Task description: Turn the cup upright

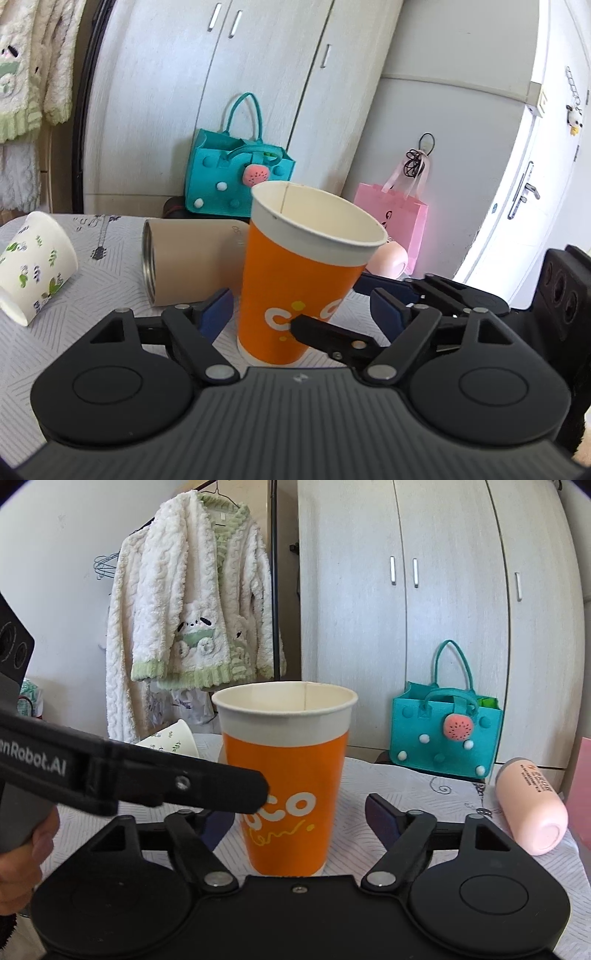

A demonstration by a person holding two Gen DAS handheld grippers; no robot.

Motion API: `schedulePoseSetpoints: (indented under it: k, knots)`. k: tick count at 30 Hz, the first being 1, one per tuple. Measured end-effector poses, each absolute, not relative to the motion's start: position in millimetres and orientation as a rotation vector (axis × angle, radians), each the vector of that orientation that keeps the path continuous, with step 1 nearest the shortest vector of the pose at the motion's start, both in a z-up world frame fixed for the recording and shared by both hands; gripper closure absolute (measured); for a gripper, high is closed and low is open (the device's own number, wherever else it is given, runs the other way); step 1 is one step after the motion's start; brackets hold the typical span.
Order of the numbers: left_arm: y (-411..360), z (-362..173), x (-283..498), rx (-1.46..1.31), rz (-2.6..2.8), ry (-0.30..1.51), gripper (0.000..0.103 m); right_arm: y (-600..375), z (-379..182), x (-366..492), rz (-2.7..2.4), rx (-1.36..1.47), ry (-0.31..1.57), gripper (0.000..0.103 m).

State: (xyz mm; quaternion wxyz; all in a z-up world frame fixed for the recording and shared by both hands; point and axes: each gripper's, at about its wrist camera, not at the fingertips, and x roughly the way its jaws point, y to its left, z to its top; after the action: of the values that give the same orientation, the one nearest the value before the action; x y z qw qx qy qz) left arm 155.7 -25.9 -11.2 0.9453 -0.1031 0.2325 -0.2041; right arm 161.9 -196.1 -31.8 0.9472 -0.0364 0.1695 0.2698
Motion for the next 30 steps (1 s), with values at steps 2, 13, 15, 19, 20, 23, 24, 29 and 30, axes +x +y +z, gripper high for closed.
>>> schedulePoseSetpoints:
  k: [2,13,15,19,20,23,24,29,30]
  knots:
    - [-24,-11,152,-0.215,-0.409,0.480,0.022,-198,-32,160,0.537,-0.077,0.352,0.020]
    - [-5,10,104,-0.198,-0.291,0.484,0.022,-212,-13,120,0.482,-0.049,0.348,0.020]
    - [-3,17,91,-0.180,-0.263,0.472,0.022,-214,-6,108,0.476,-0.042,0.340,0.020]
    - [-2,29,66,-0.134,-0.205,0.472,0.019,-217,8,82,0.454,-0.050,0.333,0.020]
    - [-2,30,60,-0.125,-0.195,0.467,0.018,-219,11,76,0.467,-0.038,0.333,0.020]
    - [1,34,42,-0.119,-0.193,0.461,0.016,-224,19,60,0.444,-0.019,0.337,0.020]
    - [2,36,38,-0.122,-0.195,0.460,0.015,-225,21,54,0.429,-0.025,0.329,0.020]
    - [3,39,16,-0.117,-0.202,0.447,0.011,-227,25,32,0.385,-0.027,0.320,0.017]
    - [2,39,13,-0.114,-0.204,0.445,0.010,-228,26,27,0.379,-0.032,0.318,0.016]
